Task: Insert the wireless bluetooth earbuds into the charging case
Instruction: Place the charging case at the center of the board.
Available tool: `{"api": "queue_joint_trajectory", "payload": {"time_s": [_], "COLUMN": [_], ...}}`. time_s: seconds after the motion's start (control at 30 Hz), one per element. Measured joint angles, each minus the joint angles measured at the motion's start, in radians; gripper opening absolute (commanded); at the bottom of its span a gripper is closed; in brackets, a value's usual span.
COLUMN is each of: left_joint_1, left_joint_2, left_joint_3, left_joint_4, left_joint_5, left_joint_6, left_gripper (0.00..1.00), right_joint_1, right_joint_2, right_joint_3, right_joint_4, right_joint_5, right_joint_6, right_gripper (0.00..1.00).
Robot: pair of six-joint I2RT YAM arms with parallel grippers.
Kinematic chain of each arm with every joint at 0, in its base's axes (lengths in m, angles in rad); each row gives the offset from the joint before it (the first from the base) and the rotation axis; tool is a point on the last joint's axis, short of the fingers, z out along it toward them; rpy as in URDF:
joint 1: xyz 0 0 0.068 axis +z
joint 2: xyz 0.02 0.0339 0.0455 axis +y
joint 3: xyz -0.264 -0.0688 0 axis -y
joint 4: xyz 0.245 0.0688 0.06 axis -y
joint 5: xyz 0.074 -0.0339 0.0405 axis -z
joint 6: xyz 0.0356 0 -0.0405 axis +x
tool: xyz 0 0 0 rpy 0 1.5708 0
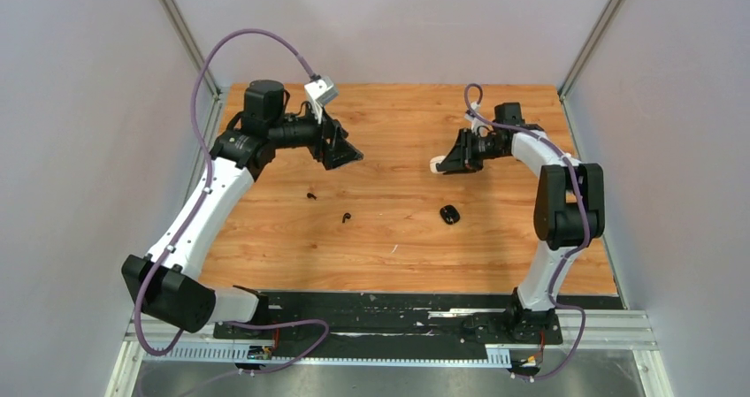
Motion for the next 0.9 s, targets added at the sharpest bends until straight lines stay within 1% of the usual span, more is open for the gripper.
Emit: {"api": "queue_joint_trajectory", "payload": {"time_s": [0.17, 0.33, 0.4, 0.5, 0.63, 0.7, 0.77, 0.9], "left_joint_1": [0.001, 0.001, 0.001, 0.001, 0.001, 0.001, 0.001, 0.001], "left_joint_2": [0.005, 0.005, 0.005, 0.005, 0.005, 0.005, 0.005, 0.005], "left_joint_3": [-0.092, -0.105, -0.105, -0.105, -0.105, -0.105, -0.105, -0.105], "left_joint_4": [-0.072, -0.103, -0.109, -0.124, -0.134, -0.134, -0.134, -0.133], "left_joint_5": [-0.042, -0.061, -0.068, -0.079, -0.084, -0.085, -0.088, -0.089], "left_joint_6": [0.002, 0.011, 0.015, 0.024, 0.030, 0.030, 0.030, 0.030], "left_gripper": [0.88, 0.88, 0.88, 0.88, 0.88, 0.88, 0.88, 0.88], "right_joint_1": [0.017, 0.019, 0.018, 0.014, 0.014, 0.012, 0.005, -0.048], "right_joint_2": [0.038, 0.117, 0.149, 0.181, 0.182, 0.182, 0.180, 0.153], "right_joint_3": [-0.028, -0.038, -0.039, -0.040, -0.034, -0.032, -0.025, -0.018], "right_joint_4": [-0.010, -0.009, -0.010, -0.010, -0.010, -0.013, -0.026, -0.052], "right_joint_5": [0.007, 0.073, 0.087, 0.077, 0.098, 0.130, 0.140, 0.180], "right_joint_6": [0.024, 0.050, 0.056, 0.073, 0.080, 0.085, 0.089, 0.084], "right_gripper": [0.01, 0.04, 0.10, 0.23, 0.49, 0.58, 0.62, 0.64]}}
